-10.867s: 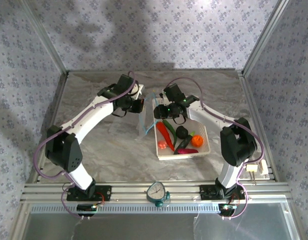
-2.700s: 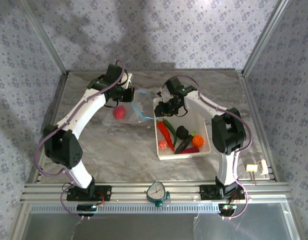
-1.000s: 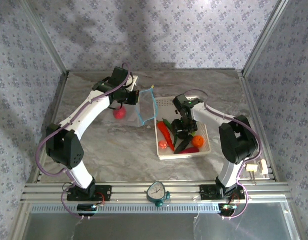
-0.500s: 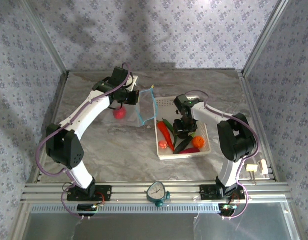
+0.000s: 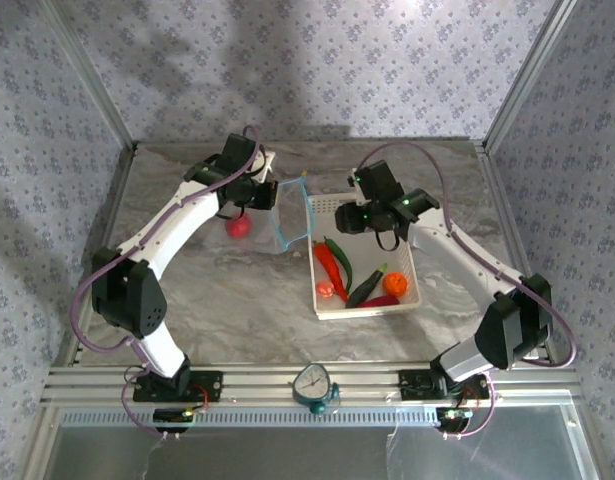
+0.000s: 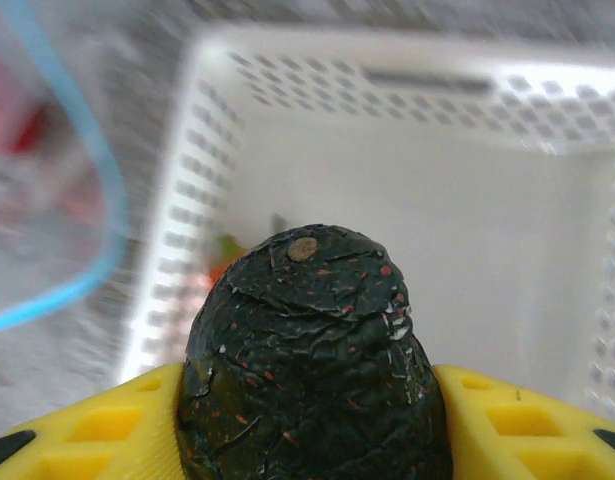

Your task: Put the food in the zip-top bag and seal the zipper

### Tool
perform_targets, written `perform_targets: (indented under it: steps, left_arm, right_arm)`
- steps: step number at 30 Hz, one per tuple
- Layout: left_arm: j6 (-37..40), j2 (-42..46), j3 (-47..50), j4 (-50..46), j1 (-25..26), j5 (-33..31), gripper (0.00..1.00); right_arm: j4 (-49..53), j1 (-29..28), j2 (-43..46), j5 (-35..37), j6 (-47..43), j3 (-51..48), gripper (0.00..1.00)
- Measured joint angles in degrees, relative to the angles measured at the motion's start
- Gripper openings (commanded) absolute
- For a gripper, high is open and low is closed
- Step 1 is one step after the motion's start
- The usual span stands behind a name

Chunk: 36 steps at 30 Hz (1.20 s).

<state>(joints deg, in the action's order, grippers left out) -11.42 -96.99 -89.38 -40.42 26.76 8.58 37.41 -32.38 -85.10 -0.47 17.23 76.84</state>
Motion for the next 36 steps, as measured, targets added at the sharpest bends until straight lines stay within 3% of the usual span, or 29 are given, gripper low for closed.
perform_targets:
  steps: [6, 15, 31, 36]
  left_arm:
    - [-0.22, 0.0, -0.02, 0.02, 0.0, 1.16, 0.01]
    - [-0.63, 0.0, -0.07, 0.2, 0.02, 3.28, 0.01]
    - [-0.63, 0.02, -0.13, 0.46, -0.5, 4.81, 0.01]
    - [-0.63, 0.13, -0.13, 0.55, -0.68, 5.31, 0.0]
  right_arm:
    - [-6.16, -5.57, -3.78, -3.41, 0.57, 5.27, 0.42]
    - [-9.11, -7.8, -16.81, -5.29, 1.27, 12.13, 0.43]
    - [-7.39, -8.0, -22.8, -5.66, 1.38, 16.63, 0.69]
    - [-6.32, -8.0, -23.45, -5.99, 1.36, 17.38, 0.7]
